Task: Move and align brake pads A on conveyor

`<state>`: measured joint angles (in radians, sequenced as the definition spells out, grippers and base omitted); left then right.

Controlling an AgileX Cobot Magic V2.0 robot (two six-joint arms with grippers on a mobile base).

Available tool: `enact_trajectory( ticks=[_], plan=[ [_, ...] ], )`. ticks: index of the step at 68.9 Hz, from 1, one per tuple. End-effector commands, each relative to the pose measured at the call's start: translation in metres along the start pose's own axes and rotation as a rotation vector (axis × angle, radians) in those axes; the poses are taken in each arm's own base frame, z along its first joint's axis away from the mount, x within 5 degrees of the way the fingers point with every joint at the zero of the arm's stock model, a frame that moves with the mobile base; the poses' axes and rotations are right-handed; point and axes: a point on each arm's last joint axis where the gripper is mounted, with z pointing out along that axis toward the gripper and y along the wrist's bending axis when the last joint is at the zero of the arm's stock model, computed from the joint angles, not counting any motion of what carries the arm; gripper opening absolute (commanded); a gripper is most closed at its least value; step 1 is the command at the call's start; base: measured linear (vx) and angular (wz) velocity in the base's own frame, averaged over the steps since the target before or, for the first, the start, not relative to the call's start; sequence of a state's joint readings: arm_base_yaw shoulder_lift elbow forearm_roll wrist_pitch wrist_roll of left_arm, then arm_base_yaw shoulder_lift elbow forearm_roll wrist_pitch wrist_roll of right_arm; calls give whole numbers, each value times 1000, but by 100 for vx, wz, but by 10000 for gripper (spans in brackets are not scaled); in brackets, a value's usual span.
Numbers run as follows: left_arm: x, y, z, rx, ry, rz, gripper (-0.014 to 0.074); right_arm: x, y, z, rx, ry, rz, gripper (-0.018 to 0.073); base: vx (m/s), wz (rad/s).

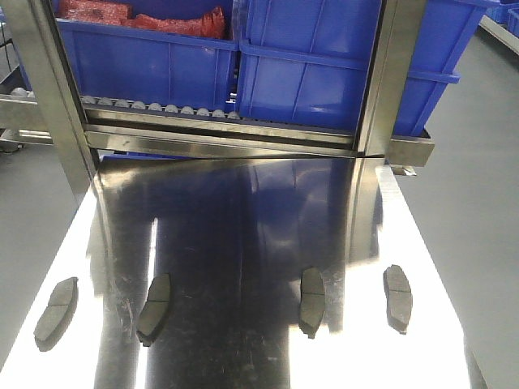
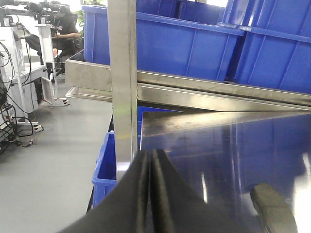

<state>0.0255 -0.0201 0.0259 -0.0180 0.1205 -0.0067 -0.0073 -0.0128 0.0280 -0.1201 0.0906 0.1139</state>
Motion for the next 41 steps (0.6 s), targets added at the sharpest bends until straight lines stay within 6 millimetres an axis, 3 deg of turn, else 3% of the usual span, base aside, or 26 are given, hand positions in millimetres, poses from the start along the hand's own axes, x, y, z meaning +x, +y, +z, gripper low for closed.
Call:
enact_trajectory(
  ticks=[1, 41],
  plan=[
    [-1, 0, 0, 5, -60, -13, -6, -3, 1, 0, -3, -73, -19, -11, 0, 0],
    [-1, 0, 0, 5, -60, -13, -6, -3, 1, 0, -3, -73, -19, -11, 0, 0]
  ],
)
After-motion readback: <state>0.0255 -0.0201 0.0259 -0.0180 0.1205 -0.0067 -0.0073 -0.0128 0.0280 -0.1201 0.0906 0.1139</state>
